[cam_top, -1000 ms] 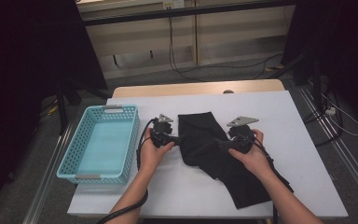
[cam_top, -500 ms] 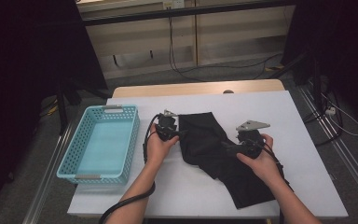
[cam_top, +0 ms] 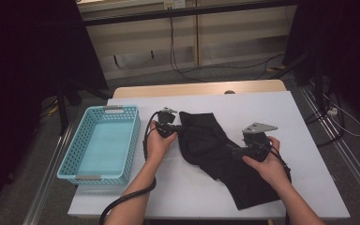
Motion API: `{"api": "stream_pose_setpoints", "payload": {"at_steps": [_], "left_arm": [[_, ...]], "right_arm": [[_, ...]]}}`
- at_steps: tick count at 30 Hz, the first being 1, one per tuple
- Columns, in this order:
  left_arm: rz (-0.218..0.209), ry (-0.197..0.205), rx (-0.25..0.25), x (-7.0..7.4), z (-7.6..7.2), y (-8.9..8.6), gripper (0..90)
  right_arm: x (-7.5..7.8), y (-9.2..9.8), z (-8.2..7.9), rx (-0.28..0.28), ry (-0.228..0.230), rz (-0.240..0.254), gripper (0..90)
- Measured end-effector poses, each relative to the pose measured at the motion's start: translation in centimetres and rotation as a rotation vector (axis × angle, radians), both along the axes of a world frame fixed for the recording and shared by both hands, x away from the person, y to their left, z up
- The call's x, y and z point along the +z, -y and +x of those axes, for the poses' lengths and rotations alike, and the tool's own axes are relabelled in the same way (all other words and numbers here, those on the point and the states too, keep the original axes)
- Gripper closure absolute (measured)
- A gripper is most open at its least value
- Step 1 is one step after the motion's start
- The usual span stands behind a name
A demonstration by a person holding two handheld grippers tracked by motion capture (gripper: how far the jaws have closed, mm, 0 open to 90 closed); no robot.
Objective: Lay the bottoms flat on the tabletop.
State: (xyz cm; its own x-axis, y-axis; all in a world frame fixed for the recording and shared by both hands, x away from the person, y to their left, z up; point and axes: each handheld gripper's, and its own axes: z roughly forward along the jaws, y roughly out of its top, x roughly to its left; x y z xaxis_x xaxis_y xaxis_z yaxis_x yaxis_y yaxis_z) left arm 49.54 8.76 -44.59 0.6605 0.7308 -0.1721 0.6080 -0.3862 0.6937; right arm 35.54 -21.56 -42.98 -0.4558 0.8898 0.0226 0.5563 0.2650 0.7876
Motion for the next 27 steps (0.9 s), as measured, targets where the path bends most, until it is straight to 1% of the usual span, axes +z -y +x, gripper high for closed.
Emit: {"api": "stream_pose_setpoints", "payload": {"at_steps": [4,6,11,12,14,15,17,18,20,22,23,24,25,26,27], "left_arm": [[-0.015,0.015,0.041,0.5,0.6,-1.5,84.1],[-0.013,0.032,0.059,0.7,0.7,-2.1,84.1],[-0.030,0.050,0.121,0.9,0.9,-3.5,84.1],[-0.026,0.048,0.120,0.9,0.9,-3.7,84.2],[-0.037,0.041,0.131,0.7,0.8,-3.8,84.0],[-0.031,0.042,0.126,0.7,0.8,-3.8,84.0],[-0.026,0.044,0.117,0.6,0.6,-3.8,83.9],[-0.028,0.044,0.116,0.6,0.5,-3.7,83.8],[-0.036,0.044,0.113,0.6,0.4,-3.7,83.5],[-0.035,0.048,0.109,0.6,0.3,-3.7,83.2],[-0.036,0.050,0.108,0.6,0.3,-3.6,83.1],[-0.032,0.050,0.100,0.7,0.2,-3.7,83.1],[-0.034,0.050,0.101,0.8,0.2,-3.6,83.0],[-0.037,0.048,0.100,0.8,0.1,-3.6,82.9],[-0.038,0.052,0.099,0.9,0.0,-3.6,82.9]], "right_arm": [[0.2,0.5,0.0,-0.001,-0.007,0.005,20.5],[0.2,0.8,-0.1,-0.007,-0.016,0.008,20.5],[-0.4,1.8,-0.2,-0.030,-0.044,-0.012,23.6],[-0.6,2.1,-0.1,-0.035,-0.052,-0.019,24.9],[-1.3,2.4,0.1,-0.042,-0.079,-0.022,28.1],[-1.6,2.6,0.2,-0.046,-0.094,-0.022,29.0],[-2.2,2.6,0.4,-0.034,-0.124,-0.015,33.5],[-2.5,2.6,0.4,-0.031,-0.139,-0.017,34.0],[-2.9,2.5,0.5,-0.026,-0.149,-0.022,36.9],[-2.8,2.5,0.5,-0.022,-0.140,-0.036,43.4],[-2.8,2.4,0.4,-0.010,-0.138,-0.032,49.8],[-2.8,2.3,0.3,0.007,-0.135,-0.047,51.8],[-2.7,2.0,0.3,0.020,-0.138,-0.063,59.0],[-2.6,1.9,0.2,0.039,-0.147,-0.052,65.8],[-2.6,1.7,0.1,0.055,-0.156,-0.043,65.8]]}}
